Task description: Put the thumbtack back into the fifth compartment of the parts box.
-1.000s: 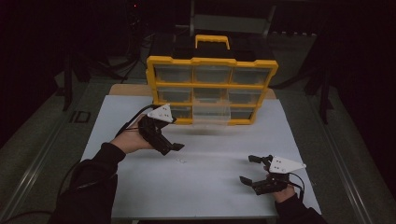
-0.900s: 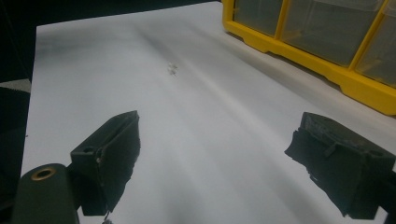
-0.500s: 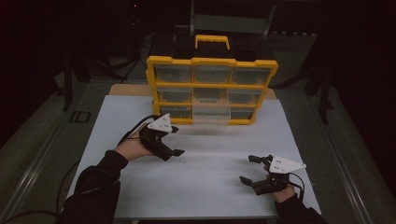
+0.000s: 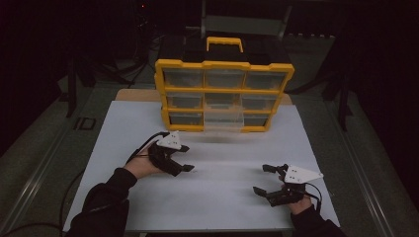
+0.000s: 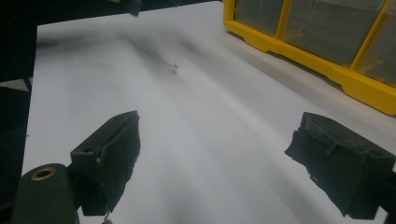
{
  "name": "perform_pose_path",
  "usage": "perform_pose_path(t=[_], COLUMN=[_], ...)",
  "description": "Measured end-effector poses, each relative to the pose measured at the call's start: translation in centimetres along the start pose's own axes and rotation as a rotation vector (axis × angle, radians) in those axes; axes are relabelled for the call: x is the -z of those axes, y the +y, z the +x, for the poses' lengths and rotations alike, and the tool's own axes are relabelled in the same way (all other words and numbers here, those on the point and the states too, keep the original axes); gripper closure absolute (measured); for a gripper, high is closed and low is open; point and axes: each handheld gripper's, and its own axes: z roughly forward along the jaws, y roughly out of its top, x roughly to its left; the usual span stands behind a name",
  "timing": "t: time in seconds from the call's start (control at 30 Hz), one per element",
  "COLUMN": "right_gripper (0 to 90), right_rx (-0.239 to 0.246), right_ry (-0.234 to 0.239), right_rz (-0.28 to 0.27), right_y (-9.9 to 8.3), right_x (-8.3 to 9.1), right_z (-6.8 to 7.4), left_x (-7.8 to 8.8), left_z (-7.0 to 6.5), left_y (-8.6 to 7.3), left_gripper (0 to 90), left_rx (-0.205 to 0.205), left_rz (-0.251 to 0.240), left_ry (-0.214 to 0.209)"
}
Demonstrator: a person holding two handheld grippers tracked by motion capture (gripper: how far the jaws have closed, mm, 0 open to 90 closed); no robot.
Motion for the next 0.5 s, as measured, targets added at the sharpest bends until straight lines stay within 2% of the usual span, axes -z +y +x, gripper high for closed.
perform_pose_path(t=[0.33, 0.5], right_gripper=[13.8, 13.8], right_rx=[0.002, 0.002], right_ry=[0.001, 0.000], right_rz=[-0.002, -0.001], right_y=[0.0, 0.0], right_x=[0.0, 0.0], right_z=[0.0, 0.0], left_x=[-1.2, -1.8], left_z=[0.0, 0.0], left_y=[-1.3, -2.1], left_gripper=[42.7, 46.8], left_rx=[0.038, 0.065], left_rz=[-0.014, -0.021], left_ry=[0.003, 0.000])
